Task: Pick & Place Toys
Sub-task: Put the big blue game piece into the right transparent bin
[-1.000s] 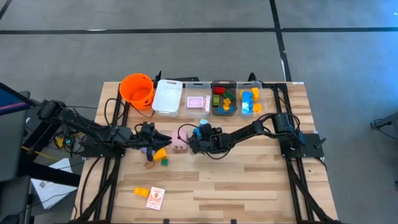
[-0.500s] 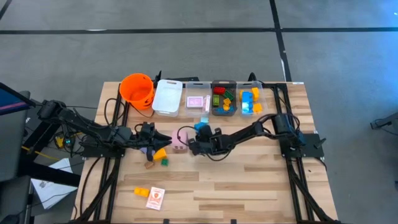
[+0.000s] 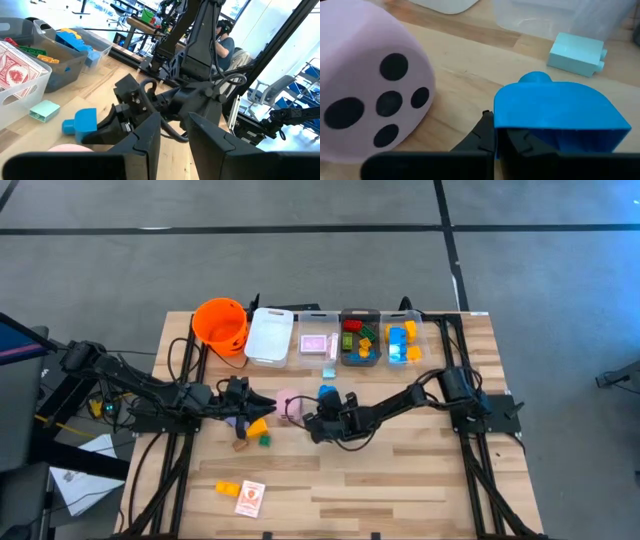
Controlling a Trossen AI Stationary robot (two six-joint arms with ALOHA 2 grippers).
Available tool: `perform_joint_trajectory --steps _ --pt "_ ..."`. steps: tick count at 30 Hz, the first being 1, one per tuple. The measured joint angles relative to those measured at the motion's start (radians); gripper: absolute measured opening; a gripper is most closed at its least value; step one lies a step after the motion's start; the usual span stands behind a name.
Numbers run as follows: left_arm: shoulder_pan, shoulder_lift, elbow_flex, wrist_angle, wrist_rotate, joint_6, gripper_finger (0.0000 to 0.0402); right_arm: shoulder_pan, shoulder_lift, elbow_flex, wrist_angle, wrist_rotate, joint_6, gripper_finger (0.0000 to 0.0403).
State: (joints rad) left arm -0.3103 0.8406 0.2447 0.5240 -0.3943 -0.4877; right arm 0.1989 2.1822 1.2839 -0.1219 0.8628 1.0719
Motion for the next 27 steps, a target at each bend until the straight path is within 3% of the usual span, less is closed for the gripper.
perform_joint_trajectory --steps 8,16,21,27 --pt "0.0 0.0 0.0 0.0 0.0 0.0 0.009 0.032 -0.086 0.0 -0.009 0.05 -0.093 0.0003" --pt "0.0 0.0 0.0 -0.001 0.0 0.0 0.009 0.037 -0.306 0.002 -0.076 0.08 -0.298 0.0002" --pt "0.0 0.0 0.0 -0.007 0.043 -0.003 0.009 0.02 -0.47 0.002 -0.375 0.106 -0.252 0.0002" --pt "0.0 0.0 0.0 -0.008 0.108 -0.025 0.009 -0.066 -0.616 0.002 -0.947 0.152 0.05 0.0001"
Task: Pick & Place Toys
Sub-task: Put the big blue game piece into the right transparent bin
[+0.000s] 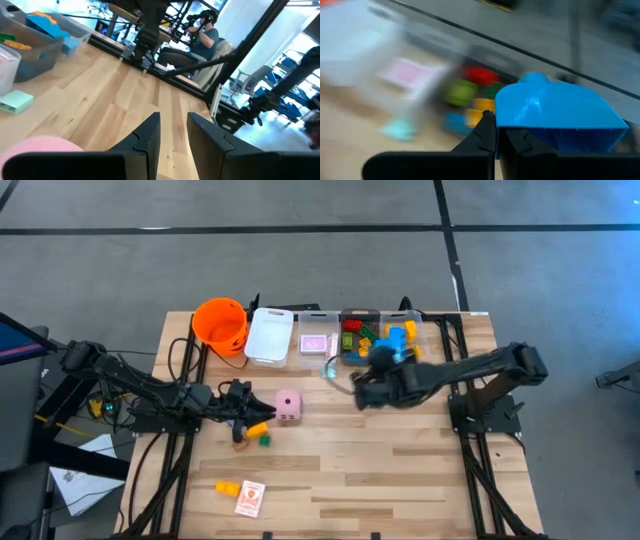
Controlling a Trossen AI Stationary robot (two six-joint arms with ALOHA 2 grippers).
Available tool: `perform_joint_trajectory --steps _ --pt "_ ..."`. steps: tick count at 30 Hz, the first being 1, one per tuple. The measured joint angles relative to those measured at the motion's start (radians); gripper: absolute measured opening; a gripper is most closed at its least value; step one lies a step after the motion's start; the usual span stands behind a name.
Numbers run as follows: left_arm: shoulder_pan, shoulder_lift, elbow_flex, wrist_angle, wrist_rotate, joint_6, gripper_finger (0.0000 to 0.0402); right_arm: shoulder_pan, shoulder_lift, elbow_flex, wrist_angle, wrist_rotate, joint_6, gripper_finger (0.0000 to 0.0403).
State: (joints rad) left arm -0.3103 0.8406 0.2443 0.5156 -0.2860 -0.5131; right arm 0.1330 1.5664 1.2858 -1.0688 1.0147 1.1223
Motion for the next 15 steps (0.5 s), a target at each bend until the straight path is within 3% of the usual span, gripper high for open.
perform_joint_trajectory --steps 5,15 --pt "0.0 0.0 0.0 0.0 0.005 -0.001 0.009 -0.101 -0.056 0.0 -0.282 0.0 0.139 0.0001" --pt "0.0 0.0 0.0 0.012 0.005 -0.001 0.009 -0.338 -0.019 0.0 -0.208 -0.078 -0.117 0.0001"
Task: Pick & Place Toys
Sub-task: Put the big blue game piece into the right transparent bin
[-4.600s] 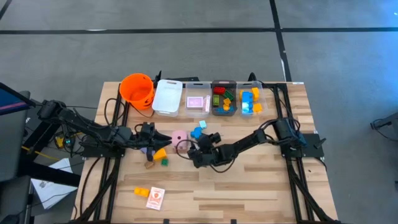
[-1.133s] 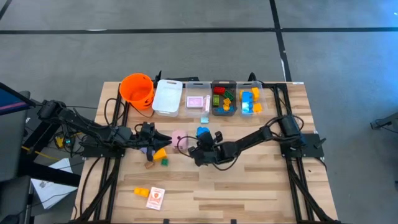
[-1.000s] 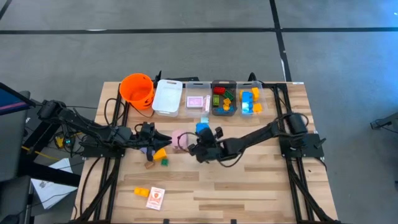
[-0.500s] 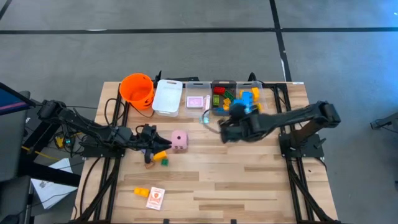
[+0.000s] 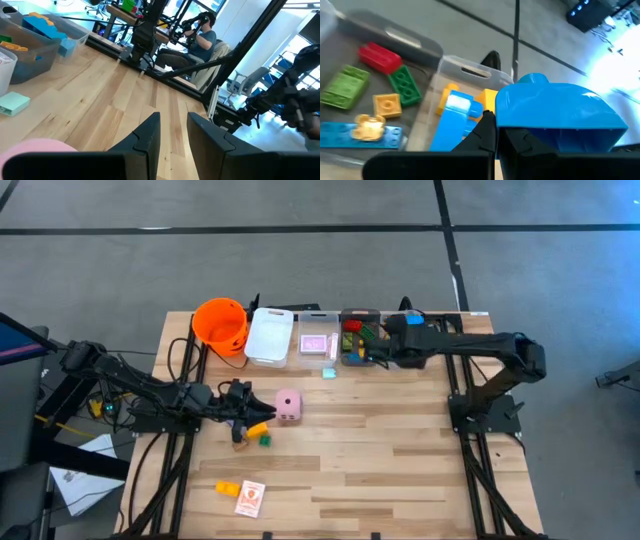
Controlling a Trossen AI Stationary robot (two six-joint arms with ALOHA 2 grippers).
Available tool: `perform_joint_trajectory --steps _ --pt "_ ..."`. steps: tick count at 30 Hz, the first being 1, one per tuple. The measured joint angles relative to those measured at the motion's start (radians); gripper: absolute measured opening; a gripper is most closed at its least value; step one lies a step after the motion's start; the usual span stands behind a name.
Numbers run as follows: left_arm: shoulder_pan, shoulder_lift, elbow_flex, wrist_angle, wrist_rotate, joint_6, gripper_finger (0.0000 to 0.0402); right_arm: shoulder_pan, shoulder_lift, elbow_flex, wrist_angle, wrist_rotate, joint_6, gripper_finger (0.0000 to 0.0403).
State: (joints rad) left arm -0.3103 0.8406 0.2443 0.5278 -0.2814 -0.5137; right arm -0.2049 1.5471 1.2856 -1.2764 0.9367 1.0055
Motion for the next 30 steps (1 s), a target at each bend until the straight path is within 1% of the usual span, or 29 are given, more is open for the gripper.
perform_joint_trajectory --steps 4,7,11,15,18,20,23,30 --pt "0.0 0.0 0.0 -0.001 0.0 0.0 0.009 -0.068 0.061 0.0 0.031 -0.041 -0.073 0.0002" --pt "0.0 0.0 0.0 -0.009 0.0 0.0 0.009 -0.101 0.12 0.0 0.044 -0.07 -0.114 0.0008" --pt "0.0 0.0 0.0 -0.023 0.0 0.0 0.009 -0.133 0.216 0.0 0.043 -0.084 -0.168 0.001" --pt "0.0 0.0 0.0 -0.029 0.0 0.0 0.009 -0.154 0.304 0.0 0.04 -0.085 -0.169 0.0011" --pt "0.0 0.0 0.0 -0.033 0.0 0.0 0.009 -0.155 0.352 0.0 0.039 -0.085 -0.171 0.0023" --pt "0.0 0.0 0.0 -0.033 0.0 0.0 0.009 -0.148 0.366 0.002 0.036 -0.082 -0.175 0.0041" --pt "0.0 0.0 0.0 -0.034 0.0 0.0 0.009 -0.134 0.371 0.001 0.043 -0.081 -0.177 0.0079" --pt "0.0 0.0 0.0 -0.034 -0.001 0.0 0.009 -0.107 0.329 0.0 0.032 -0.081 -0.174 0.0191"
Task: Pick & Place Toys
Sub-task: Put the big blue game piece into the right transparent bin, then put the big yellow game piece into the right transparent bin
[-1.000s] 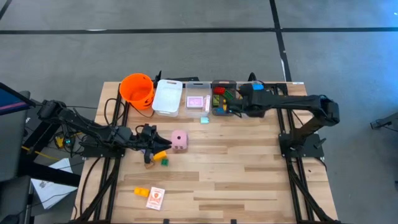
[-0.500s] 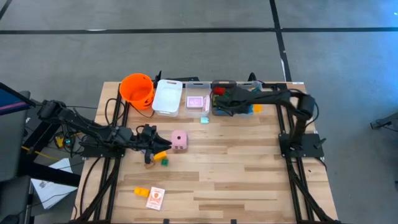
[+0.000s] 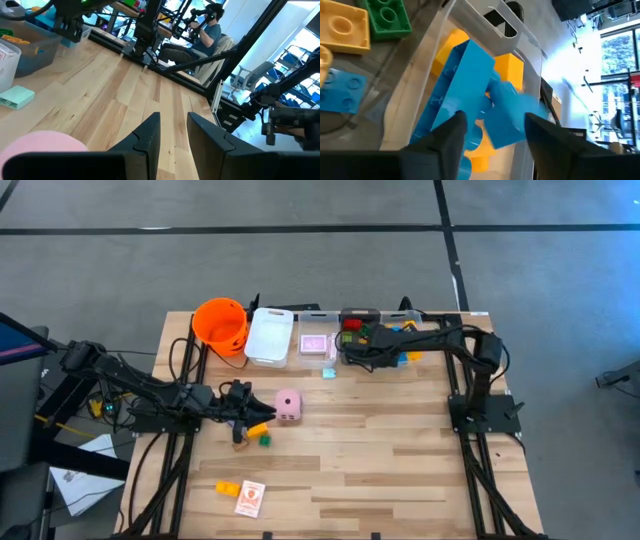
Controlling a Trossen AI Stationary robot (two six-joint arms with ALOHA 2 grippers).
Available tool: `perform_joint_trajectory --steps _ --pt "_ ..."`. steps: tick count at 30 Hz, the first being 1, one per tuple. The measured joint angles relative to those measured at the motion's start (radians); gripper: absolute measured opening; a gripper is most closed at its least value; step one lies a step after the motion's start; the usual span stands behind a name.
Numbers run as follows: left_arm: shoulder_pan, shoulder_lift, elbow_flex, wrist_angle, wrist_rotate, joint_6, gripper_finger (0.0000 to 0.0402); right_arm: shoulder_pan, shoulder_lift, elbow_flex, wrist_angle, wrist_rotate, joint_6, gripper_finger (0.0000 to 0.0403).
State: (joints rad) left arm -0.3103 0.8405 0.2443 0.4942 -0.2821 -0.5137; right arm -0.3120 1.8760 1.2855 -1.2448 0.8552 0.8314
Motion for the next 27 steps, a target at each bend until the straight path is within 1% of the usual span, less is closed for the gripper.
perform_joint_trajectory --steps 3,5,9,12,15,19,24,27 --pt "0.0 0.0 0.0 0.0 0.0 0.0 0.009 0.02 -0.029 0.0 0.0 0.0 0.006 0.0233" --pt "0.0 0.0 0.0 0.0 0.0 0.0 0.009 0.039 -0.051 0.0 0.0 0.002 0.014 0.0252" --pt "0.0 0.0 0.0 0.0 0.0 0.0 0.009 0.105 -0.097 0.0 0.0 0.028 0.053 0.0264" --pt "0.0 0.0 0.0 0.0 0.0 0.0 0.009 0.188 -0.137 0.0 0.002 0.057 0.076 0.0265" --pt "0.0 0.0 0.0 0.0 0.0 0.0 0.009 0.304 -0.171 0.0 0.015 0.076 0.111 0.0265" --pt "0.0 0.0 0.0 0.0 0.0 0.0 0.009 0.501 -0.2 0.0 0.054 0.089 0.175 0.0265" --pt "0.0 0.0 0.0 0.0 0.0 -0.026 0.009 0.745 -0.188 0.0 0.141 0.09 0.353 0.0265" --pt "0.0 0.0 0.0 0.01 0.0 -0.045 0.009 0.866 -0.153 0.0 0.232 0.102 0.4 0.0265"
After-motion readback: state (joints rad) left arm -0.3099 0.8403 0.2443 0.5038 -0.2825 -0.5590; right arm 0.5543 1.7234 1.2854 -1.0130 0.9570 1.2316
